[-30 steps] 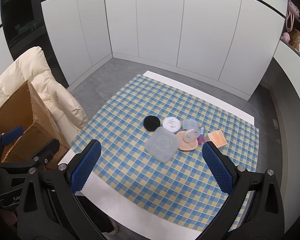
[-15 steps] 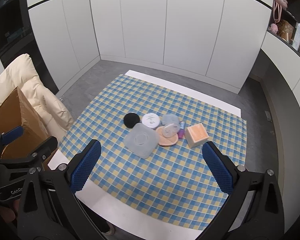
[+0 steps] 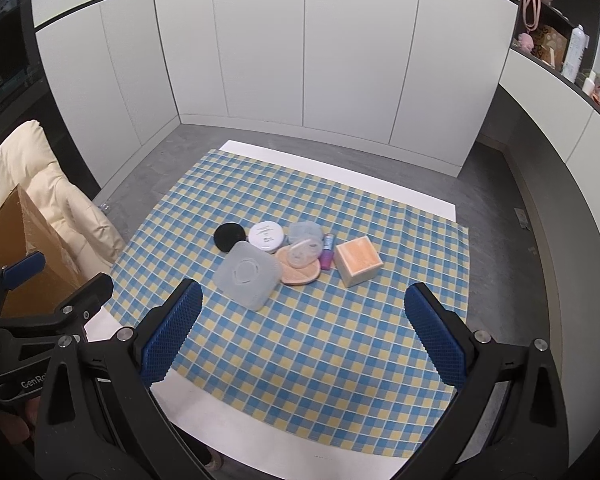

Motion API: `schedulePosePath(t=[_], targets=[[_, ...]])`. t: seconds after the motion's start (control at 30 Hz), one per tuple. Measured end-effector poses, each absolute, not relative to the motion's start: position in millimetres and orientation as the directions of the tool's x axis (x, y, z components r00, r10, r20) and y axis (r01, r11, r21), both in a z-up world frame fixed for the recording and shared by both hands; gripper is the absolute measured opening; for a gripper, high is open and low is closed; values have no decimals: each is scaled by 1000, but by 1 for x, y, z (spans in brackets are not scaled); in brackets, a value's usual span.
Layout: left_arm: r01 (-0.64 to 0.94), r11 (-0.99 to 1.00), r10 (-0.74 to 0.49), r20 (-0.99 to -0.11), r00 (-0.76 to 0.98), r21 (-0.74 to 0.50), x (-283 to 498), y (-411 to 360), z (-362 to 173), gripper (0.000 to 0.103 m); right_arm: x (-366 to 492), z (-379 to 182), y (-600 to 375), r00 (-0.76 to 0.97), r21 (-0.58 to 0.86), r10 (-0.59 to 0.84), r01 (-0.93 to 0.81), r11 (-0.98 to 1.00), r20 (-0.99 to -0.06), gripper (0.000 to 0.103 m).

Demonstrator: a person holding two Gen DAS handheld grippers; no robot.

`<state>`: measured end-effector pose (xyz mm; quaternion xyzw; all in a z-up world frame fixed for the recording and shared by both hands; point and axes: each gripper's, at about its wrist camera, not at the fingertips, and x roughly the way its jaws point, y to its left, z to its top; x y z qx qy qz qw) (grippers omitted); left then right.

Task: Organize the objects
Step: 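Move both open grippers toward the items on the checkered cloth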

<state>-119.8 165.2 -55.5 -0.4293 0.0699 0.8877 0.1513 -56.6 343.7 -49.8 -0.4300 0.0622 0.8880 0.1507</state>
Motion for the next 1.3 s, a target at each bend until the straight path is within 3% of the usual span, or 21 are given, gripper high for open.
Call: schedulePosePath(t=[0.6, 0.9, 1.3], targets=[[-381, -924, 239, -788, -568, -5, -122, 191, -67, 102, -48, -60, 372, -544, -46, 256, -370, -928, -799, 103], [-389, -919, 190, -795, -576, 62, -137, 196, -112, 102, -73, -95, 399, -478, -52, 268, -417, -908, -836, 103], [-399, -915, 188, -812, -553, 59, -159, 219, -152, 99, -82, -134, 420, -438, -42, 236, -408, -912, -868, 103]])
